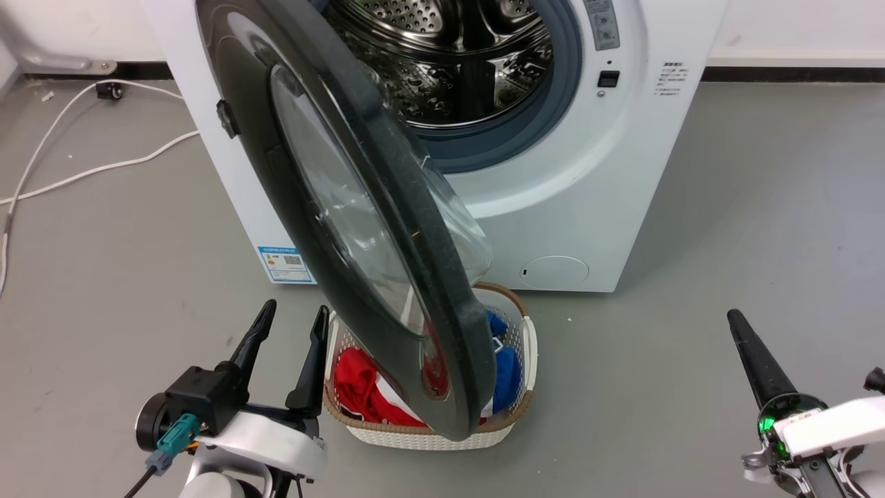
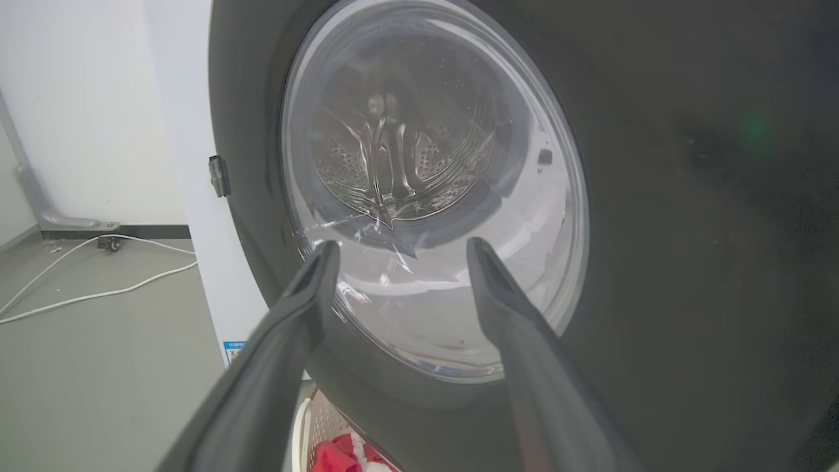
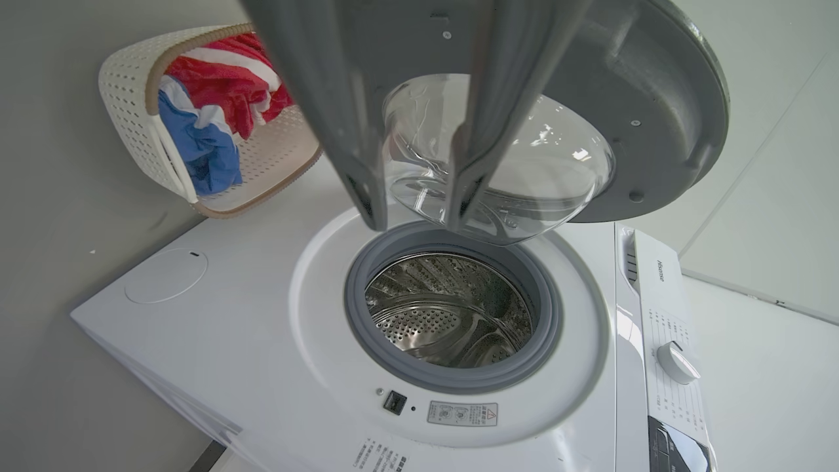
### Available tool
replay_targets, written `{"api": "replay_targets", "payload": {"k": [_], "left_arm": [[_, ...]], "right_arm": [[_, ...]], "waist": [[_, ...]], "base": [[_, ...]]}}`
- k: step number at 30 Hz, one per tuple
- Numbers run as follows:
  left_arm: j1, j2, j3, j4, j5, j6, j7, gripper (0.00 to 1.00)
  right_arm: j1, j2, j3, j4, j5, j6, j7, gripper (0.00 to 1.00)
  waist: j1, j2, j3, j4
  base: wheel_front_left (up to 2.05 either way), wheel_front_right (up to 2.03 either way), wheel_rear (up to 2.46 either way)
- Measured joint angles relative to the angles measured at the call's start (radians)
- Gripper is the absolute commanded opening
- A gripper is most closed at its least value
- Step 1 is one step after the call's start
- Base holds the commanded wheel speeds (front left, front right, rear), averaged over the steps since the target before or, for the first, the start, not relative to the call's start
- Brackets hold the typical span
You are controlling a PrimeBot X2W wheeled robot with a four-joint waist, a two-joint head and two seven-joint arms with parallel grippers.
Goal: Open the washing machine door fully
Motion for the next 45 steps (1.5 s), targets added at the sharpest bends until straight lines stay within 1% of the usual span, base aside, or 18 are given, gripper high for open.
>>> {"api": "replay_targets", "payload": {"k": [3,5,7,9,14,16,19,21,24,27,31,35,45], "left_arm": [[0.005,0.003,0.001,0.004,-0.006,0.0,0.0,1.0],[0.011,0.005,0.003,0.005,-0.006,0.0,0.0,1.0],[0.014,0.006,0.006,0.006,-0.006,0.0,0.0,1.0],[0.014,0.006,0.008,0.006,-0.006,0.0,0.0,1.0],[0.009,0.009,0.015,0.007,-0.006,0.0,0.0,1.0],[0.001,0.011,0.019,0.007,-0.006,0.0,0.0,1.0],[-0.003,0.012,0.029,0.006,-0.001,0.0,0.0,1.0],[-0.004,0.012,0.035,0.006,0.002,0.0,0.0,1.0],[-0.004,0.011,0.04,0.006,0.005,0.0,0.0,1.0],[-0.004,0.011,0.044,0.006,0.008,0.0,0.0,1.0],[-0.004,0.011,0.046,0.007,0.012,0.0,0.0,1.0],[-0.004,0.012,0.047,0.007,0.014,0.0,0.0,1.0],[-0.003,0.011,0.054,0.006,0.021,0.0,0.0,1.0]], "right_arm": [[0.039,0.023,-0.048,-0.005,-0.074,0.0,-0.01,1.0],[0.058,0.047,-0.12,0.011,-0.174,0.0,-0.012,1.0],[0.069,0.077,-0.192,0.029,-0.307,0.0,-0.014,1.0],[0.076,0.121,-0.253,0.048,-0.44,0.0,-0.013,1.0],[0.074,0.222,-0.422,0.07,-0.83,0.0,-0.014,1.0],[0.074,0.272,-0.481,0.059,-0.973,0.0,-0.012,1.0],[0.074,0.344,-0.551,0.004,-1.175,0.0,0.021,1.0],[0.077,0.377,-0.566,-0.044,-1.287,0.0,0.051,1.0],[0.096,0.401,-0.562,-0.105,-1.44,0.0,0.084,1.0],[0.119,0.424,-0.542,-0.153,-1.558,0.0,0.111,1.0],[0.138,0.441,-0.521,-0.186,-1.606,0.0,0.129,1.0],[0.16,0.455,-0.512,-0.192,-1.594,0.0,0.145,1.0],[0.182,0.463,-0.498,-0.18,-1.582,0.0,0.149,1.0]], "waist": [[0.0,0.0,-0.006,-0.015],[0.0,0.0,-0.008,-0.026],[0.0,0.0,-0.006,-0.034],[0.0,0.0,-0.002,-0.04],[0.0,0.0,0.013,-0.051],[0.0,0.0,0.016,-0.052],[0.0001,0.0,0.019,-0.054],[0.0,0.0,0.02,-0.055],[0.0,0.0,0.02,-0.055],[0.0001,0.0,0.018,-0.054],[0.0,0.0,0.015,-0.052],[0.0001,0.0,0.014,-0.049],[0.0,0.0,0.017,-0.048]], "base": [[0.0,0.0,0.0],[0.0,0.0,0.0],[0.0,0.0,0.0],[0.0,0.0,0.0],[0.0,0.0,0.0],[0.0,0.0,0.0],[0.0,0.0,0.0],[0.0,0.0,0.0],[0.0,0.0,0.0],[0.0,0.0,0.0],[0.0,0.0,0.0],[0.0,0.0,0.0],[0.0,0.0,0.0]]}}
